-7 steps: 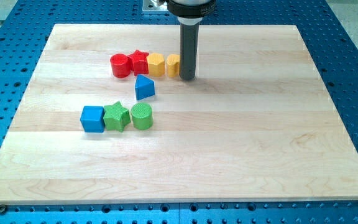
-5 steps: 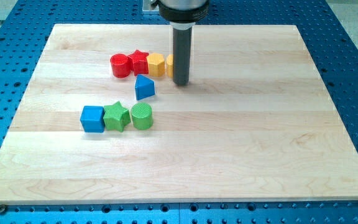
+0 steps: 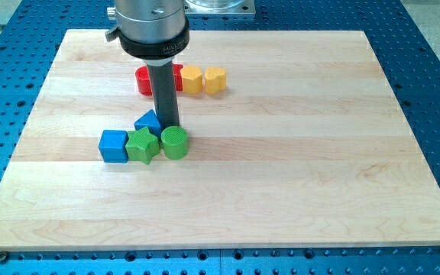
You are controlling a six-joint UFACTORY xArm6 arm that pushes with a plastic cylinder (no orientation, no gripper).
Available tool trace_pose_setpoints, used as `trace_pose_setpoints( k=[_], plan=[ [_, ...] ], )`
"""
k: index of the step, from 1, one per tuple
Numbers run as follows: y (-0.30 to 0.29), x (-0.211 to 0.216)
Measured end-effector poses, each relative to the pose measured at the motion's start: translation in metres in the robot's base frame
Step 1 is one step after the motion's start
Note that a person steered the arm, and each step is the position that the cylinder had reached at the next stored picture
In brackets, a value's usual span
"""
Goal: Slide the blue triangle to the left of the blue cube
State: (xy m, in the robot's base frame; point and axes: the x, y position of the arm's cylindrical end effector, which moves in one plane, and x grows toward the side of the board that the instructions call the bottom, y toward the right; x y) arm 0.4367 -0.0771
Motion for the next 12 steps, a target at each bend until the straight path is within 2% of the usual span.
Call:
trace_pose_setpoints(
  k=[1,4,6,8,9,12],
  plan=[
    [-0.004,0.0],
    [-0.08,0.0],
    [-0.089,-0.013],
    [-0.11,0.017],
    [-0.127,0.019],
    [-0.13,0.006]
  ],
)
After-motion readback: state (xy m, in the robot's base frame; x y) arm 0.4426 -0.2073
